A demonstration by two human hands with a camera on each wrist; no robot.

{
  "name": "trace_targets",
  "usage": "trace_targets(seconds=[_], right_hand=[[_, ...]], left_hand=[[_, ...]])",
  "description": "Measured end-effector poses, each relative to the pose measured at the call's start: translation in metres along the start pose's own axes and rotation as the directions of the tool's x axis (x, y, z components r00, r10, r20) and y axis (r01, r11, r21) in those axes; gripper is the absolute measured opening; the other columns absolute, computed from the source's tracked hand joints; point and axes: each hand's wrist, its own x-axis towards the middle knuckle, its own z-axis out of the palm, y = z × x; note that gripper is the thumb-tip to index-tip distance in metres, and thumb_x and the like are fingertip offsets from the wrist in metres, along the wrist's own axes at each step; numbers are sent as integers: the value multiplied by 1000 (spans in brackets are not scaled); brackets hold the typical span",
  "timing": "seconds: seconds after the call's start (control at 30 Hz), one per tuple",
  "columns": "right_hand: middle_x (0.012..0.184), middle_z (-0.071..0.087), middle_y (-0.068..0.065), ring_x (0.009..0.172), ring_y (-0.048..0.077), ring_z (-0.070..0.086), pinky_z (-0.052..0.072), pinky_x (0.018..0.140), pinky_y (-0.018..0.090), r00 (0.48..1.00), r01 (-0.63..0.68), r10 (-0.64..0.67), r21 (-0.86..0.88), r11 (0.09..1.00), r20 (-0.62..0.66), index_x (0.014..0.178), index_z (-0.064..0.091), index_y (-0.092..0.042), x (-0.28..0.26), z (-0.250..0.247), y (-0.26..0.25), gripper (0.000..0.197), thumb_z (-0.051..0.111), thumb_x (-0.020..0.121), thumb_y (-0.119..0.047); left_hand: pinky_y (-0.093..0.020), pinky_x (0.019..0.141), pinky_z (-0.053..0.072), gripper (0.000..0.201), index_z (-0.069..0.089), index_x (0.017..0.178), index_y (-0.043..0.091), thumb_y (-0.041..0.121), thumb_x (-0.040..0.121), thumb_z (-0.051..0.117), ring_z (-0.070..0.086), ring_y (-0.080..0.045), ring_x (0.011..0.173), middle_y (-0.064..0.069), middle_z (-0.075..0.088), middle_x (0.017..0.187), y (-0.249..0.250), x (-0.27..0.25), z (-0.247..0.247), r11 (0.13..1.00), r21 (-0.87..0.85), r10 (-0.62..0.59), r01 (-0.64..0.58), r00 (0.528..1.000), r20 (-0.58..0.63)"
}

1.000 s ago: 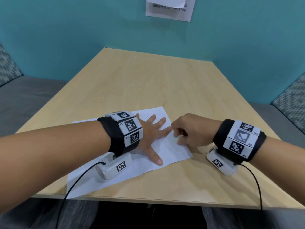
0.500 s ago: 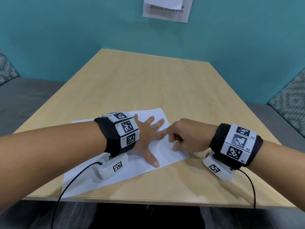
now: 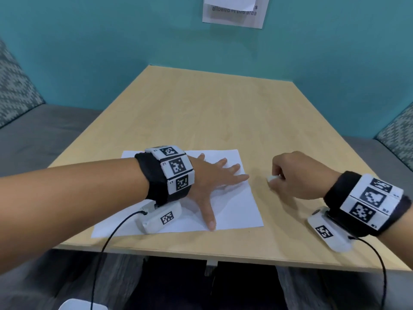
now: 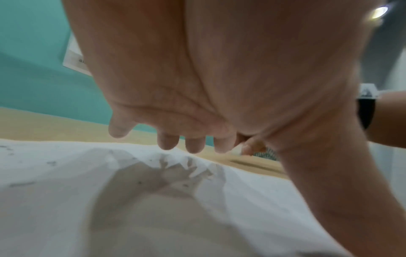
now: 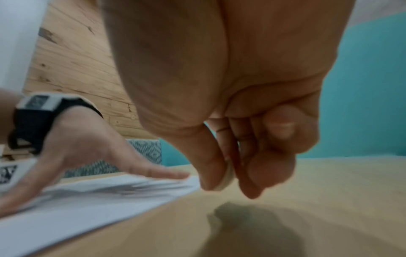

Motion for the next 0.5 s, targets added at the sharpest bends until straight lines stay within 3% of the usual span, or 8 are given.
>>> trace_targets(seconds=[0.13,0.23,0.3,0.33,0.43,0.5], right_hand=[[87,62,5,80,24,58,47,66,34,993,-77,90,-147,986,78,83,54,-15,-4,9,6,30,56,88,-45],[91,58,4,82,23,56,43,66,32,996,-74,80,-176,982,28,86,50,-19,-14,7,-2,34,52,88,-53],[100,55,1,90,21,57,47,74,32,1000,-13,13,-150,989,1,102,52,-20,-24,6,-19,38,50,88,-55],[101,53,-2,91,20,56,48,78,34,999,32,-32,-92,995,12,102,51,-22,-30,6,-30,36,50,88,-55],[94,46,-7,85,15,54,49,81,38,969,185,-183,4,983,168,84,43,-27,-48,13,-63,28,46,86,-54],[97,43,-7,91,16,54,49,84,40,945,251,-234,-49,967,231,91,40,-26,-56,21,-79,28,39,89,-54]], left_hand=[[-45,124,6,119,-11,154,47,61,75,76,-8,-4,151,21,-13,164,-7,-32,-3,970,-243,-43,-15,972,-233],[-30,121,17,103,-2,155,48,59,82,69,12,-1,150,24,1,164,-24,-72,0,920,-390,-214,46,891,-399],[-19,115,17,96,2,156,47,58,85,65,17,2,147,25,6,163,-33,-103,12,879,-460,-356,127,817,-454],[-16,112,17,94,4,156,47,58,85,64,17,4,147,25,8,162,-36,-118,22,851,-499,-425,166,775,-467],[-18,112,17,87,11,157,44,57,87,62,16,7,144,23,12,162,-36,-159,56,731,-637,-620,244,625,-473],[-26,118,14,85,15,157,41,54,88,62,10,-1,149,16,11,164,-31,-178,85,608,-746,-751,271,501,-430]])
